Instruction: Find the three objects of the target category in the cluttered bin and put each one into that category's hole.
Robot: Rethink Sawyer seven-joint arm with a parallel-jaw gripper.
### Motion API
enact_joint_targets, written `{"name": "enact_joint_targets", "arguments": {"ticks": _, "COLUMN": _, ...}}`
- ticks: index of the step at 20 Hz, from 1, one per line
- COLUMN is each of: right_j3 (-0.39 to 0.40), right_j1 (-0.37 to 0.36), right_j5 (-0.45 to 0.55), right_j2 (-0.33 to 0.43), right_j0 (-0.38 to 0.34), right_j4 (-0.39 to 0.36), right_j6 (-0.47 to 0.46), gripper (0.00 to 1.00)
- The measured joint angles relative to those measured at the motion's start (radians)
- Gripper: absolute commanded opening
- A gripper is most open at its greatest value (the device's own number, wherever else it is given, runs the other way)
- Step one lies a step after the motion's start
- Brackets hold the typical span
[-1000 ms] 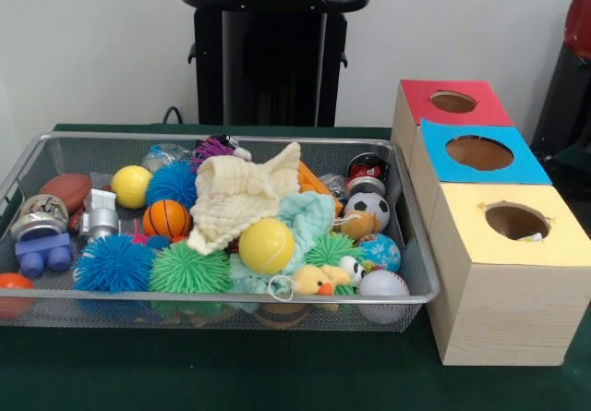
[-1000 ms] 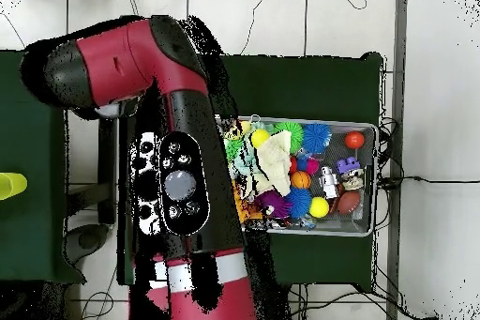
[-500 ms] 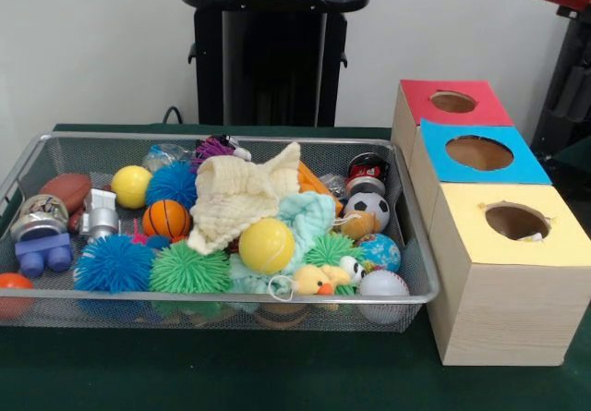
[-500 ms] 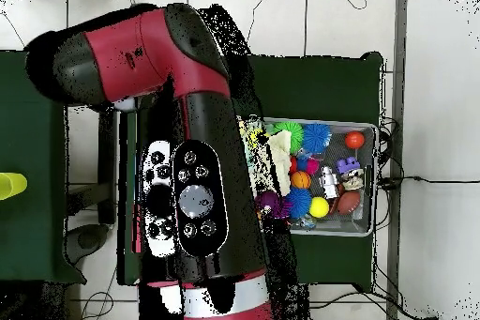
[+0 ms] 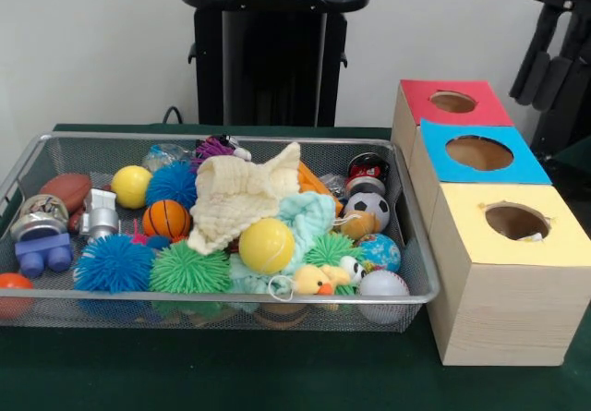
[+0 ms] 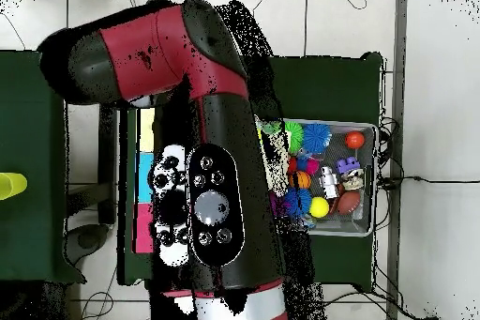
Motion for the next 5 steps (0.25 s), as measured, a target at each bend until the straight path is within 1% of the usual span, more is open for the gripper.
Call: {"name": "enact_joint_targets", "arguments": {"ticks": 5, "right_j3": 0.011, "right_j1": -0.001, "right_j5": 0.0, "right_j2": 0.0, "right_j0": -0.003, "right_j4": -0.002, "right_j6": 0.0, "gripper": 0.0}}
